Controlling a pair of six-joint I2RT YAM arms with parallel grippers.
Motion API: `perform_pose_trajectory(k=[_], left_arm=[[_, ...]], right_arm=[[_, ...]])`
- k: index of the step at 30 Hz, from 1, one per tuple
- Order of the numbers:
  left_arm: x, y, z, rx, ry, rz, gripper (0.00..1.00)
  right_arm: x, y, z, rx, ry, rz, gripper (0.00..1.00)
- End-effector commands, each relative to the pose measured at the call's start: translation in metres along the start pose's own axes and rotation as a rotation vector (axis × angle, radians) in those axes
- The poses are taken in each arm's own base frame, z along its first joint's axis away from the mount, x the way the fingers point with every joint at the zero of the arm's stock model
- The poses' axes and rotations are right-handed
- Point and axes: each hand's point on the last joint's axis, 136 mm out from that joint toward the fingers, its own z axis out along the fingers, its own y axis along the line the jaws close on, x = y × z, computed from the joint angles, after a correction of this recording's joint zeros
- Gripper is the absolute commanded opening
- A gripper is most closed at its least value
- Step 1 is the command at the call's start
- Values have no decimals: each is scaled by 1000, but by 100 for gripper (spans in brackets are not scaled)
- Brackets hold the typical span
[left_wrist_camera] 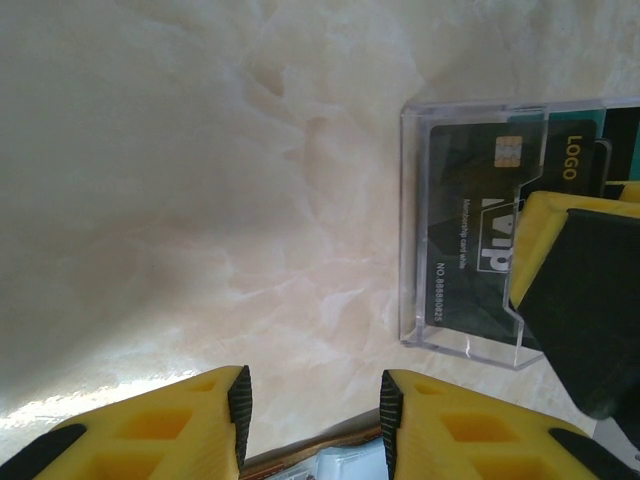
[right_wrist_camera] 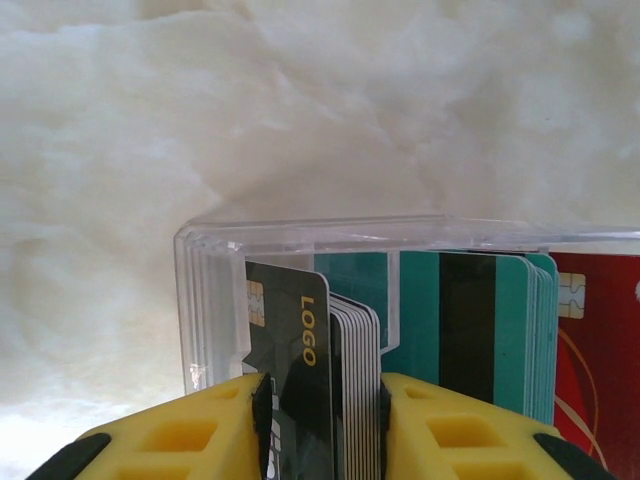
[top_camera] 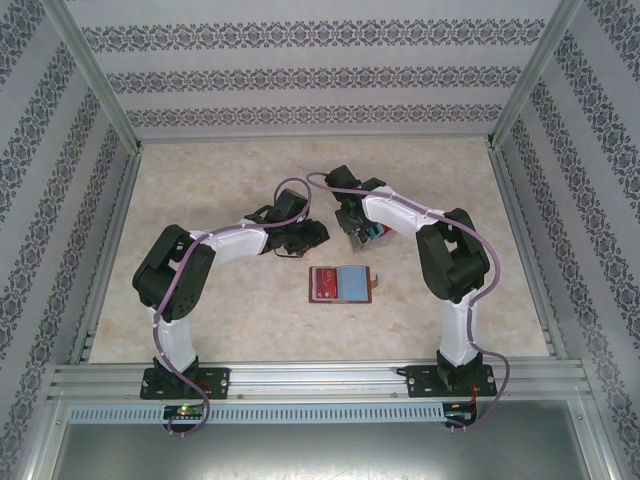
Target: Put the credit cards into the card holder
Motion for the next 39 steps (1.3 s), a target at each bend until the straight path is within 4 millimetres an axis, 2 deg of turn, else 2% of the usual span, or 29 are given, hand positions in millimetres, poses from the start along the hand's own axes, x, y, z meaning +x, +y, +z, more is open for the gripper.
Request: perform_pose_trajectory(k=[1,9,16,23,25,33,39], left_arm=[[-8,-8,-13,28,-31,-5,41],[-7,-7,-13,32,-35,-5,41],[-8,-9,-13,38,-35,-6,41],[-6,-7,-12,34,-29,-6,41],[-6,-7,-12,34,-30,-8,41],[-7,-8,-11,34,-24,-7,41],[-8,-9,-11,35,-28,-7,41]], right_arm=[[17,26,-2,-110,67,15,33],[2,-3,-12,47,11,-71,38],[8,-7,-2,104,23,-113,40],[19,1,16,91,77,-136,43],[20,-4,18,129,84,-143,42],[-1,-22,-7,207,-17,-142,39],[-3,-26,-14,212,-39,-129,37]])
